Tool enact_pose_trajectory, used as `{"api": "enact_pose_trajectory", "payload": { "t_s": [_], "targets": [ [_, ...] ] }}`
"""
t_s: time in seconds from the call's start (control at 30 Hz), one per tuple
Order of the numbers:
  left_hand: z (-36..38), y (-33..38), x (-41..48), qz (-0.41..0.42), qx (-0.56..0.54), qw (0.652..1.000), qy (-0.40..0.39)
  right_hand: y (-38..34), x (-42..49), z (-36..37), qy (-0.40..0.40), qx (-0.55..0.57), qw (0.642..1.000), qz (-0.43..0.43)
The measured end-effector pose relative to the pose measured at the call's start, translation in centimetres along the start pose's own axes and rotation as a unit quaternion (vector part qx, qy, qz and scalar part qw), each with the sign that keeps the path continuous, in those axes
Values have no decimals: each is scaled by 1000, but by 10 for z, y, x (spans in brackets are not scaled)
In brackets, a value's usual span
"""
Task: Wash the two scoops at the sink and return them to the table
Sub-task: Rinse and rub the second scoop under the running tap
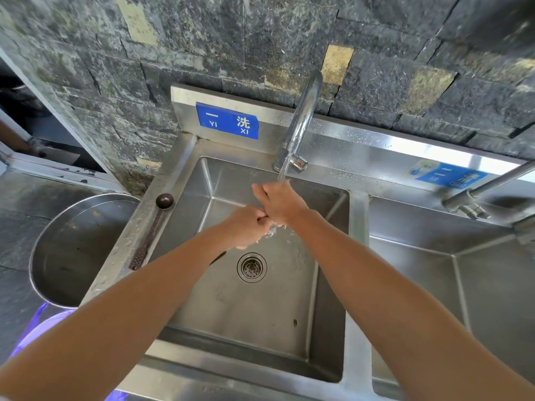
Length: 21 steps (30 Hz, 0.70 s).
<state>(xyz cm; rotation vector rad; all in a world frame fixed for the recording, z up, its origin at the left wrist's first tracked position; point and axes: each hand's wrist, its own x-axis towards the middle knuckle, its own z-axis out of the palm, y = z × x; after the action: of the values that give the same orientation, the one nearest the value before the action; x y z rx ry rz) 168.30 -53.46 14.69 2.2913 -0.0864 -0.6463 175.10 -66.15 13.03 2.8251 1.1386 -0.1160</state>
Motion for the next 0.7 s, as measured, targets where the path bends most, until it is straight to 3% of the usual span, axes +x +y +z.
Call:
{"api": "enact_pose_trajectory", "payload": {
  "t_s": [0.1, 0.17, 0.2, 0.23, 0.3, 0.37, 0.4, 0.43, 0.53, 0.63, 0.7],
  "targets": [
    [-9, -3, -2, -20, -74, 994, -82, 6, -3, -8, -9, 43, 999, -2],
    [-10, -2, -3, -37, -134, 985, -101, 9, -3, -5, 33, 118, 987, 101],
    [-7, 0, -4, -53, -175, 978, -102, 8, -2, -2, 54, 183, 962, 195],
    [-3, 3, -4, -73, -223, 967, -97, 6, -1, 1, 72, 275, 908, 308],
    [7, 11, -4, -105, -306, 944, -63, -6, 1, 5, 91, 494, 706, 499],
    [18, 18, -4, -121, -370, 921, -18, -22, 2, 8, 82, 650, 516, 552],
    [23, 20, -4, -127, -403, 906, 2, -27, 3, 11, 84, 699, 456, 544],
    [26, 22, -3, -136, -438, 888, 21, -31, 2, 12, 83, 724, 433, 530],
    [27, 24, -2, -172, -529, 829, 56, -43, -11, 12, 97, 754, 471, 447],
    [26, 22, 0, -191, -559, 806, 35, -45, -36, 8, 132, 784, 474, 379],
    [26, 23, 6, -205, -566, 798, 36, -45, -56, 0, 113, 814, 470, 322]
  ]
}}
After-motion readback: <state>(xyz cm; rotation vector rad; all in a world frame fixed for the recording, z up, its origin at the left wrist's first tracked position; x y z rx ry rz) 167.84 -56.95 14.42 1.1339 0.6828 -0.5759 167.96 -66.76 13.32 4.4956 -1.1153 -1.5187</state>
